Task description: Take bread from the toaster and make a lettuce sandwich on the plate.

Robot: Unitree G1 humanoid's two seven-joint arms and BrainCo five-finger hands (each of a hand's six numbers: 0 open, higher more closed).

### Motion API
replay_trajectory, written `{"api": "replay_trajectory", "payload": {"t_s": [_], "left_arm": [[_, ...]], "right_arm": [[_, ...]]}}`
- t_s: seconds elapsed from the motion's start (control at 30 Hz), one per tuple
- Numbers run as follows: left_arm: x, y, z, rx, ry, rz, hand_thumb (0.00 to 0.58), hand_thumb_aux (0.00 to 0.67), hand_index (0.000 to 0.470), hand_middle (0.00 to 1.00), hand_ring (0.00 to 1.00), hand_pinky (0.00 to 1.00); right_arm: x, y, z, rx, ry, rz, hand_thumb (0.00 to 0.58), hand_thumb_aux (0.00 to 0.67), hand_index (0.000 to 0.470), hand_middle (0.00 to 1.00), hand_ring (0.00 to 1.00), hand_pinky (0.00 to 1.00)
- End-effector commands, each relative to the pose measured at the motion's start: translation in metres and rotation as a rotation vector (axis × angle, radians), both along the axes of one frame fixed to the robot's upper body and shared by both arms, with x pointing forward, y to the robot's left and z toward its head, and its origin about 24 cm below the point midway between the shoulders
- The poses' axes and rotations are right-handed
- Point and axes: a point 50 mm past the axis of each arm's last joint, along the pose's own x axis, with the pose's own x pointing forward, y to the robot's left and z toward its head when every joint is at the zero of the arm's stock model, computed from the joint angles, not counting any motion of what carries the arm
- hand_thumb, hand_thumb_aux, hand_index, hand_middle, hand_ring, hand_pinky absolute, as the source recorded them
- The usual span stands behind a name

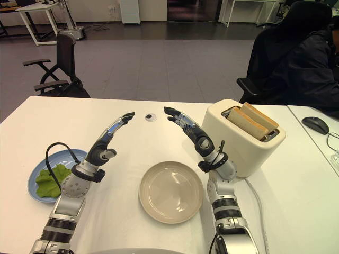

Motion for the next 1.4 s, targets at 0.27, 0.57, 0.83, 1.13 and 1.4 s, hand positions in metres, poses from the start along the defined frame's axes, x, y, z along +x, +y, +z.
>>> {"api": "replay_trajectory", "payload": {"t_s": [0.27, 0.57, 0.83, 1.13, 1.4], "left_arm": [[0.002, 0.0, -0.001, 0.019, 0.006, 0.0, 0.0, 0.0, 0.0, 0.0, 0.0, 0.0], [0.003, 0.002, -0.003, 0.017, 0.012, 0.006, 0.0, 0.0, 0.0, 0.0, 0.0, 0.0], [0.006, -0.006, -0.002, 0.01, 0.014, -0.005, 0.0, 0.0, 0.0, 0.0, 0.0, 0.0], [0.008, -0.011, 0.0, 0.012, 0.013, -0.018, 0.0, 0.0, 0.0, 0.0, 0.0, 0.0], [0.008, -0.009, 0.0, 0.017, 0.012, -0.011, 0.0, 0.0, 0.0, 0.0, 0.0, 0.0]], "right_arm": [[0.001, 0.001, 0.0, -0.035, -0.007, 0.002, 0.0, 0.0, 0.0, 0.0, 0.0, 0.0], [0.002, 0.002, 0.0, -0.045, -0.014, -0.012, 0.0, 0.0, 0.0, 0.0, 0.0, 0.0], [-0.017, -0.103, 0.124, -0.253, -0.399, -0.5, 0.0, 0.0, 0.0, 0.0, 0.0, 0.0], [0.001, -0.222, 0.075, -0.944, -0.009, -1.095, 0.0, 0.0, 0.0, 0.0, 0.0, 0.0], [0.0, -0.223, 0.063, -0.987, 0.053, -1.038, 0.574, 0.604, 0.424, 0.0, 0.0, 0.0]]}}
